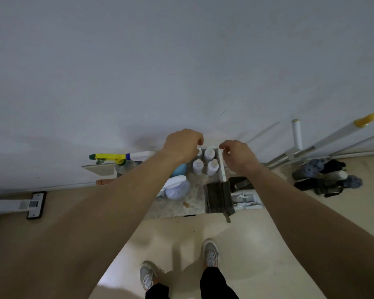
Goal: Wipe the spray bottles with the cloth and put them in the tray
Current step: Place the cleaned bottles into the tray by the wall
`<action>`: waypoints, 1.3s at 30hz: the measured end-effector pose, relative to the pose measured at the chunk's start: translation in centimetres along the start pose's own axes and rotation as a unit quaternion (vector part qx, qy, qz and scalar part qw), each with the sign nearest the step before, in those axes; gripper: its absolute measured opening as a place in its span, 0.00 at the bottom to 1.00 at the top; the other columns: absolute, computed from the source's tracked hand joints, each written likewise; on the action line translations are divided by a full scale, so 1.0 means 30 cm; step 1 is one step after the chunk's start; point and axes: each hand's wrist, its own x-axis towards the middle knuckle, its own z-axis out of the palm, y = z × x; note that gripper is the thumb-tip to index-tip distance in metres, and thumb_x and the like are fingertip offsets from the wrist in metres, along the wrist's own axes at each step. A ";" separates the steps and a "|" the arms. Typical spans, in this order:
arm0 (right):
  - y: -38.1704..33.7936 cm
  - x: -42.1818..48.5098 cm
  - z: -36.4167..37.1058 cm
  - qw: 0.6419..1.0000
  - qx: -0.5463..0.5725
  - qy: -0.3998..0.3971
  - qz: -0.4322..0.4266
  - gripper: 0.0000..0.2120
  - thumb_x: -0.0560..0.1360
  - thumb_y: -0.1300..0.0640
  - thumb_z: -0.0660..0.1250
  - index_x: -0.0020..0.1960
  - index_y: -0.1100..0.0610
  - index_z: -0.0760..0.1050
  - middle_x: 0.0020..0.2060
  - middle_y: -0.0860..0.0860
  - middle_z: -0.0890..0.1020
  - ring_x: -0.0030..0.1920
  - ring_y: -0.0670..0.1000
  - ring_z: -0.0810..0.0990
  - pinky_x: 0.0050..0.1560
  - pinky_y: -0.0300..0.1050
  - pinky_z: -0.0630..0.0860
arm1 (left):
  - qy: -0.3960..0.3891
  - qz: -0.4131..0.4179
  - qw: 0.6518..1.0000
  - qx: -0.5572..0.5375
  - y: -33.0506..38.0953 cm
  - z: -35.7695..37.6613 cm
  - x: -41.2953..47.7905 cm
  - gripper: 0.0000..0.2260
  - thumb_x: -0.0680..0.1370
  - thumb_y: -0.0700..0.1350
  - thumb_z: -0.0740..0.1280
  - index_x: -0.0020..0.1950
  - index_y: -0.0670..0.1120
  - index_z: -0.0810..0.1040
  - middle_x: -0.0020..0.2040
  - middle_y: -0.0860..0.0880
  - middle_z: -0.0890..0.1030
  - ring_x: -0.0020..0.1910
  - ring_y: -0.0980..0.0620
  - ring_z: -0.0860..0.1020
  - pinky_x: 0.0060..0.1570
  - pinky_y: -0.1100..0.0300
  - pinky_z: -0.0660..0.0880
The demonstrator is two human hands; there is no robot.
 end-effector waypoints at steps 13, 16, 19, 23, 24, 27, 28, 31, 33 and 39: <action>0.040 0.148 0.096 0.994 0.007 -0.091 -0.056 0.19 0.77 0.59 0.62 0.68 0.55 0.74 0.59 0.57 0.75 0.57 0.58 0.77 0.57 0.48 0.73 | -0.089 -0.044 0.988 0.116 0.054 0.146 0.213 0.06 0.76 0.48 0.71 0.51 0.48 0.81 0.40 0.48 0.75 0.38 0.47 0.76 0.37 0.55 0.71; 0.052 0.152 0.101 0.995 0.022 -0.073 -0.058 0.17 0.77 0.61 0.61 0.65 0.56 0.75 0.57 0.56 0.76 0.53 0.57 0.78 0.54 0.49 0.74 | -0.095 -0.053 0.987 0.118 0.052 0.153 0.213 0.05 0.76 0.46 0.71 0.50 0.46 0.81 0.39 0.48 0.74 0.37 0.47 0.75 0.36 0.55 0.69; 0.063 0.118 0.094 0.996 0.021 -0.064 -0.052 0.12 0.75 0.63 0.61 0.57 0.58 0.75 0.53 0.57 0.76 0.51 0.59 0.77 0.50 0.49 0.73 | -0.091 -0.055 0.989 0.099 0.051 0.134 0.203 0.07 0.74 0.44 0.73 0.51 0.44 0.81 0.45 0.45 0.78 0.40 0.45 0.77 0.38 0.55 0.72; 0.079 0.053 0.120 0.993 0.006 -0.103 -0.057 0.17 0.75 0.56 0.63 0.64 0.55 0.74 0.58 0.56 0.74 0.57 0.58 0.75 0.54 0.49 0.73 | -0.066 -0.054 0.993 0.078 0.059 0.072 0.169 0.12 0.73 0.43 0.74 0.55 0.44 0.81 0.53 0.43 0.79 0.45 0.43 0.78 0.42 0.54 0.74; 0.075 0.041 0.127 0.992 -0.003 -0.108 -0.060 0.20 0.76 0.54 0.63 0.67 0.54 0.72 0.61 0.56 0.73 0.59 0.59 0.75 0.56 0.49 0.73 | -0.058 -0.051 0.994 0.076 0.060 0.051 0.155 0.12 0.73 0.44 0.74 0.55 0.44 0.81 0.53 0.43 0.79 0.47 0.42 0.79 0.43 0.54 0.75; 0.042 0.028 0.154 0.992 -0.039 -0.111 -0.043 0.24 0.76 0.53 0.67 0.71 0.52 0.70 0.64 0.57 0.72 0.61 0.61 0.76 0.59 0.51 0.74 | -0.020 -0.038 0.997 0.067 0.062 -0.010 0.108 0.11 0.73 0.43 0.73 0.54 0.45 0.81 0.54 0.43 0.78 0.52 0.41 0.79 0.46 0.53 0.75; 0.028 0.029 0.164 0.993 -0.046 -0.105 -0.032 0.24 0.76 0.52 0.68 0.71 0.52 0.71 0.65 0.57 0.72 0.61 0.61 0.76 0.60 0.51 0.74 | -0.005 -0.033 0.997 0.062 0.060 -0.027 0.091 0.11 0.73 0.43 0.72 0.55 0.45 0.81 0.54 0.44 0.78 0.53 0.41 0.78 0.46 0.53 0.74; 0.003 0.031 0.191 0.994 -0.070 -0.080 -0.015 0.18 0.78 0.54 0.66 0.66 0.55 0.75 0.61 0.57 0.77 0.58 0.59 0.78 0.58 0.50 0.76 | 0.029 -0.025 0.999 0.035 0.071 -0.064 0.039 0.11 0.74 0.43 0.72 0.56 0.47 0.80 0.55 0.45 0.76 0.54 0.44 0.77 0.46 0.54 0.71; -0.001 0.025 0.188 0.993 -0.080 -0.084 -0.006 0.14 0.77 0.57 0.66 0.62 0.57 0.78 0.57 0.58 0.80 0.55 0.58 0.80 0.52 0.46 0.75 | 0.045 -0.014 0.999 0.014 0.085 -0.078 0.007 0.12 0.74 0.42 0.72 0.57 0.47 0.80 0.55 0.46 0.76 0.53 0.45 0.76 0.45 0.56 0.69; 0.007 -0.038 0.047 0.993 -0.060 -0.102 0.019 0.04 0.69 0.60 0.71 0.43 0.58 0.80 0.40 0.54 0.79 0.41 0.54 0.80 0.39 0.41 0.72 | 0.035 0.011 0.999 -0.025 0.142 -0.062 -0.052 0.11 0.76 0.43 0.71 0.59 0.46 0.80 0.53 0.48 0.73 0.53 0.46 0.76 0.47 0.58 0.68</action>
